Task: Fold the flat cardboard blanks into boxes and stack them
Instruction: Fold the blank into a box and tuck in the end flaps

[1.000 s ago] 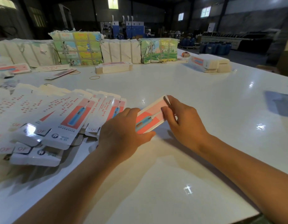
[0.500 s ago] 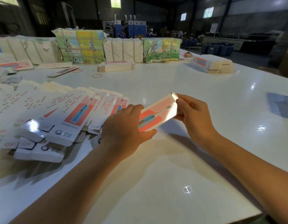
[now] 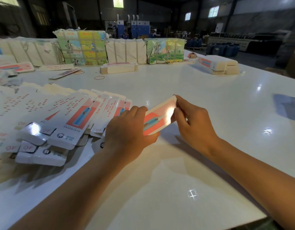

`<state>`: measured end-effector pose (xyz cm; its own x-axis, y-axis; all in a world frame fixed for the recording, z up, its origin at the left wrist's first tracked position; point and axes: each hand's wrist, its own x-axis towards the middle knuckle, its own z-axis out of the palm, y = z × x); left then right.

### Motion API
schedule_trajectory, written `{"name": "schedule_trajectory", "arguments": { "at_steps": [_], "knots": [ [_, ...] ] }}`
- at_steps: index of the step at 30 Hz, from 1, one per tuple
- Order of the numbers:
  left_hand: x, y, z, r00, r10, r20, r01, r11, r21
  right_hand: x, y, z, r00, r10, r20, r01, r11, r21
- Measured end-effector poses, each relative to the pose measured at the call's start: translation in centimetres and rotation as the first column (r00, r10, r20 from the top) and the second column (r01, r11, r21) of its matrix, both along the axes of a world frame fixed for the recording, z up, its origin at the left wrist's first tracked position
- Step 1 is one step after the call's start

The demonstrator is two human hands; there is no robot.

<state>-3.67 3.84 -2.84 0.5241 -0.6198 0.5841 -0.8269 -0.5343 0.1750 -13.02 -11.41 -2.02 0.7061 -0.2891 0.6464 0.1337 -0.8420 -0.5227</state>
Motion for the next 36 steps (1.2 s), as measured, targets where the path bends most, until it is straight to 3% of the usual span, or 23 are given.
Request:
{"name": "schedule_trajectory", "arguments": {
  "at_steps": [3, 6, 12, 17, 19, 25, 26, 28, 29, 31, 34, 36],
  "knots": [
    [0.2, 0.0, 0.0, 0.999, 0.009, -0.052, -0.011, 0.999, -0.039, 0.4, 0.2, -0.2, 0.997, 0.072, -0.014, -0.068, 0.972, 0.223],
    [0.7, -0.1, 0.1, 0.969, 0.000, -0.245, -0.024, 0.995, -0.095, 0.8, 0.2, -0.2, 0.998, 0.048, 0.048, -0.065, 0.882, 0.467],
    [1.3, 0.4, 0.1, 0.956, -0.018, -0.291, -0.012, 0.995, -0.101, 0.3, 0.3, -0.8, 0.991, 0.132, 0.010, -0.132, 0.970, 0.202],
    [2.0, 1.5, 0.5, 0.940, -0.039, -0.339, 0.011, 0.996, -0.085, 0.4, -0.5, -0.9, 0.997, 0.081, -0.003, -0.081, 0.995, 0.059],
    [2.0, 1.8, 1.0, 0.945, -0.006, -0.326, 0.004, 1.000, -0.009, 0.3, -0.7, -0.7, 0.998, 0.055, -0.002, -0.055, 0.998, -0.005],
    [1.5, 2.3, 1.2, 0.966, -0.027, -0.258, 0.075, 0.981, 0.179, 0.5, -0.9, -0.4, 0.980, 0.145, -0.133, -0.188, 0.889, -0.417],
    [1.5, 2.4, 1.1, 0.976, -0.035, -0.216, 0.077, 0.979, 0.189, 0.7, -1.0, -0.4, 0.978, 0.127, -0.166, -0.191, 0.866, -0.462],
    [1.8, 2.1, 0.8, 0.994, -0.066, 0.091, 0.044, 0.972, 0.232, 1.0, -1.5, -0.6, 0.978, 0.067, -0.197, -0.159, 0.851, -0.501],
    [1.6, 1.4, 0.7, 0.962, -0.088, 0.260, 0.027, 0.973, 0.227, 0.8, -2.1, -0.6, 0.980, 0.029, -0.195, -0.123, 0.863, -0.491],
    [1.2, 0.7, -0.2, 0.905, -0.137, 0.403, 0.059, 0.978, 0.200, 1.0, -3.2, -0.3, 0.983, -0.029, -0.184, -0.043, 0.926, -0.375],
    [0.7, -0.9, -2.3, 0.907, -0.320, 0.274, 0.293, 0.947, 0.135, 0.1, -7.0, 2.3, 0.971, -0.220, -0.098, 0.210, 0.973, -0.099],
    [1.5, -1.6, -3.7, 0.903, -0.408, 0.137, 0.395, 0.912, 0.111, -1.5, -11.4, 5.0, 0.914, -0.404, -0.020, 0.405, 0.913, 0.048]
  ]
}}
